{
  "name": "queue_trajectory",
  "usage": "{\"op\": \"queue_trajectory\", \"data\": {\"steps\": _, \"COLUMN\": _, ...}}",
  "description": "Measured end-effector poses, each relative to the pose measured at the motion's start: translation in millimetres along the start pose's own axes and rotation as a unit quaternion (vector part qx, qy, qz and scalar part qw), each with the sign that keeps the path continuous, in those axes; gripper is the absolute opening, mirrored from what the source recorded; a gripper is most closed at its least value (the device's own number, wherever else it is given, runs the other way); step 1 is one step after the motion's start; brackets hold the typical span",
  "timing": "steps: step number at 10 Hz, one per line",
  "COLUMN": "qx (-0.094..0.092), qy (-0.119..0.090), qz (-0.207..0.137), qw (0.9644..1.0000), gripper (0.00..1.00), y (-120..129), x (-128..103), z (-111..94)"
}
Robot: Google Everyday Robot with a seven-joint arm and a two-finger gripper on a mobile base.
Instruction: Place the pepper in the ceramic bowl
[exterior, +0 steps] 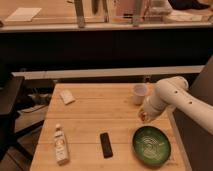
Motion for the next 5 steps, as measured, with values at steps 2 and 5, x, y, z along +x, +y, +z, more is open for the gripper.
{"op": "queue_trajectory", "data": {"steps": 2, "qx": -0.002, "qy": -0.002, "qz": -0.004, "qw": 1.0000, "gripper": 0.02, "y": 5.9, "x": -0.4, "z": 3.4}}
{"op": "queue_trajectory", "data": {"steps": 5, "qx": -0.005, "qy": -0.005, "qz": -0.008, "qw": 0.9999, "gripper": 0.02, "y": 12.2, "x": -1.1, "z": 4.2}}
